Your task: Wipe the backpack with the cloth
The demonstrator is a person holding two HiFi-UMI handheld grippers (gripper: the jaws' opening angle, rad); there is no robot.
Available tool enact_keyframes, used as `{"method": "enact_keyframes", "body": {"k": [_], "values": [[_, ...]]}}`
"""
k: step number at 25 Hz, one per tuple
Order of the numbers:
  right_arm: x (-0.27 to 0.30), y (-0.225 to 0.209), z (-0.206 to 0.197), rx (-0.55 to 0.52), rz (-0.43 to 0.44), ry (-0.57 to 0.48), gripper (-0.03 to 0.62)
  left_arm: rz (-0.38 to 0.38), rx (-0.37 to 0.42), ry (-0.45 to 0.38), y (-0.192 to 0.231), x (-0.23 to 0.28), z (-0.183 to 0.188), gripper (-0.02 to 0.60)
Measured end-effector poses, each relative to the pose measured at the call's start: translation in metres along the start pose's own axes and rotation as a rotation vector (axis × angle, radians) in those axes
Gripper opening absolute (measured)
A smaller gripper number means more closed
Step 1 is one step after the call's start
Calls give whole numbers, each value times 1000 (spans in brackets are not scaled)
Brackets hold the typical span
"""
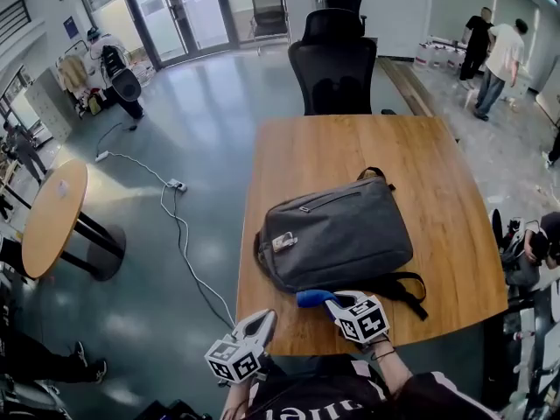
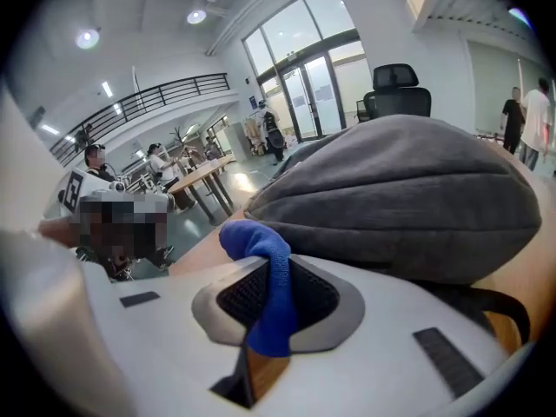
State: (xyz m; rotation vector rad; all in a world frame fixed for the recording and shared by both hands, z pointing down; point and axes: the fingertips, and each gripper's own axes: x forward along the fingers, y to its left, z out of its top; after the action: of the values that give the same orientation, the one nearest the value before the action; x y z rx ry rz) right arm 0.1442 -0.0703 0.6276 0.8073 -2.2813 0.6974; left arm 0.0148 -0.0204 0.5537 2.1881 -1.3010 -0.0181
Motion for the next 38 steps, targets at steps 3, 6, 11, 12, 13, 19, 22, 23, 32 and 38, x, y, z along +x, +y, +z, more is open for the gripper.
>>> {"method": "enact_keyframes", "body": {"k": [3,6,11,12,13,19,22,23,32,38], "values": [[-20,-29,-5,45,-49,-24,63,-16,5,4,-6,17,3,0],[-40,-59,-15,100,-107,-42,63,-38,13,14,-15,32,3,0],[-73,-113,-29,201,-206,-87,63,-74,30,41,-30,52,-3,0],[-80,-124,-32,219,-226,-94,63,-77,32,44,-32,55,-3,0],[-87,-134,-35,236,-246,-100,63,-79,33,46,-33,57,-3,0],[-125,-193,-51,305,-369,-132,63,-81,36,53,-36,63,-5,0],[-144,-222,-55,326,-435,-143,63,-74,33,60,-34,60,-8,0],[-150,-231,-55,332,-455,-145,63,-71,31,62,-33,59,-9,0],[-172,-261,-54,303,-511,-115,63,-60,32,54,-28,52,-5,0],[-181,-278,-78,347,-535,-88,63,-27,20,59,-19,43,-7,0]]}}
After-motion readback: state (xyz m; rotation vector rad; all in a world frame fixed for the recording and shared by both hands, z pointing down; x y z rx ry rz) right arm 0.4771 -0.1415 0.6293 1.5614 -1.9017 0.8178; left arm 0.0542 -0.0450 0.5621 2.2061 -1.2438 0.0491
